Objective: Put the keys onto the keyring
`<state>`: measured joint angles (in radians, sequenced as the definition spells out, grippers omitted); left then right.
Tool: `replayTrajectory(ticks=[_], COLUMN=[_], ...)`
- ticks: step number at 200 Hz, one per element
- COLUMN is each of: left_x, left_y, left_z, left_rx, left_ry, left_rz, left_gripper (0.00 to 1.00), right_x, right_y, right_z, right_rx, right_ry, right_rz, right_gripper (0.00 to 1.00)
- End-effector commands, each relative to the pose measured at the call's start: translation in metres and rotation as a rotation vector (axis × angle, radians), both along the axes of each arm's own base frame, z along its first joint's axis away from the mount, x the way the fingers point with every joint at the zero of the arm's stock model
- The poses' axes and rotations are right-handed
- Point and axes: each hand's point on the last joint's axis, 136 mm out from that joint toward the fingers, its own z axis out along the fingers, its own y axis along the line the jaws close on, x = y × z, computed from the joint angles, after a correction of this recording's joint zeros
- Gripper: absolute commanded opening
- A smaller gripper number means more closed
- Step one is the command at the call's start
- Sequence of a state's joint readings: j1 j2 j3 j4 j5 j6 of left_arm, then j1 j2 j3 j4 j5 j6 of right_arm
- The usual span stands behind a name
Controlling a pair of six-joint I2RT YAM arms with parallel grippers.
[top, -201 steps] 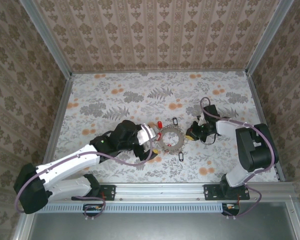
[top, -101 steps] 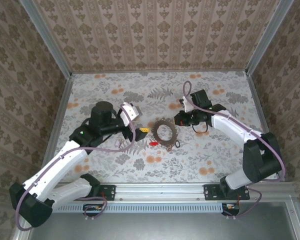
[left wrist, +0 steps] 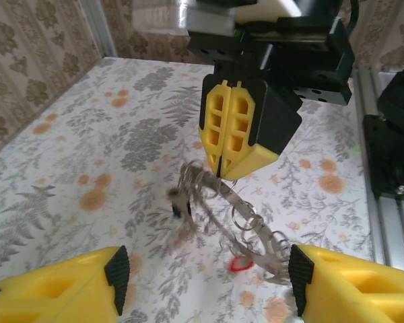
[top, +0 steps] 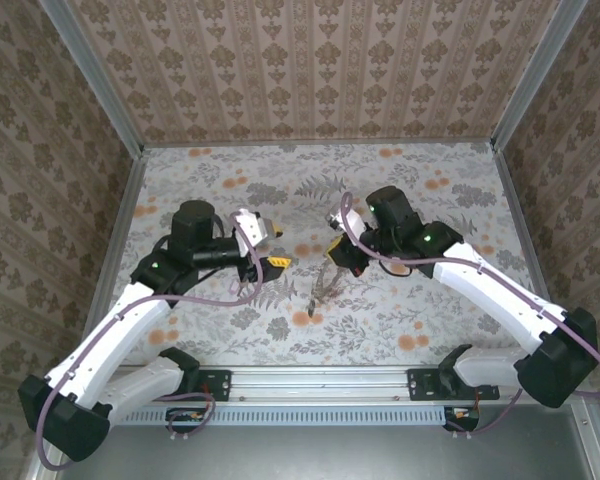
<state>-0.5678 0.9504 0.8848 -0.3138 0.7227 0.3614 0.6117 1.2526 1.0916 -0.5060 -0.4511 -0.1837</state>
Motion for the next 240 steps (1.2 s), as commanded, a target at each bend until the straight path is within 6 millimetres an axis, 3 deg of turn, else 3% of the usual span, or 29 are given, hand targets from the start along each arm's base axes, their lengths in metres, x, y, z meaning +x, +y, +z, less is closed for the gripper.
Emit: replayTrajectory(ticks=[1, 57, 133, 168, 201, 240], left_x=[-0.010, -0.018, -0.016, -0.017, -0.022, -0.021], left_y=[-0.006, -0.022, -0.036, -0.034, -0.033, -0.031], left_z=[-0.002, -0.019, -0.033, -0.034, -0.035, -0.032], left_rx=[-0.045, -0.028, -0.001, 0.019, 0.046, 0.058], left_ry=[-0.045, -0.059, -0.096, -0.131, -0.164, -0.196], left_rz=[-0.093, -0.140, -0.122, -0.132, -0.174, -0.170], left_gripper=[0.62, 0.58, 0.49, 0.30, 0.00, 0.00], right_x=[-0.008, -0.037, -0.040, -0.043, -0.046, -0.052], right_y=[0.007, 0.036, 0.049, 0.049, 0.048, 0.040], right_z=[0.014, 0.037, 0.057, 0.060, 0.060, 0.052], right_rx=[-0.032, 0.118, 0.230, 0.237, 0.237, 0.188], right_ry=[-0.134, -0.216, -0.292, -0.303, -0.298, -0.308], right_rz=[0.113, 0.270, 0.283, 0.298, 0.304, 0.324], right_gripper=[0.00, 0.00, 0.00, 0.00, 0.00, 0.00])
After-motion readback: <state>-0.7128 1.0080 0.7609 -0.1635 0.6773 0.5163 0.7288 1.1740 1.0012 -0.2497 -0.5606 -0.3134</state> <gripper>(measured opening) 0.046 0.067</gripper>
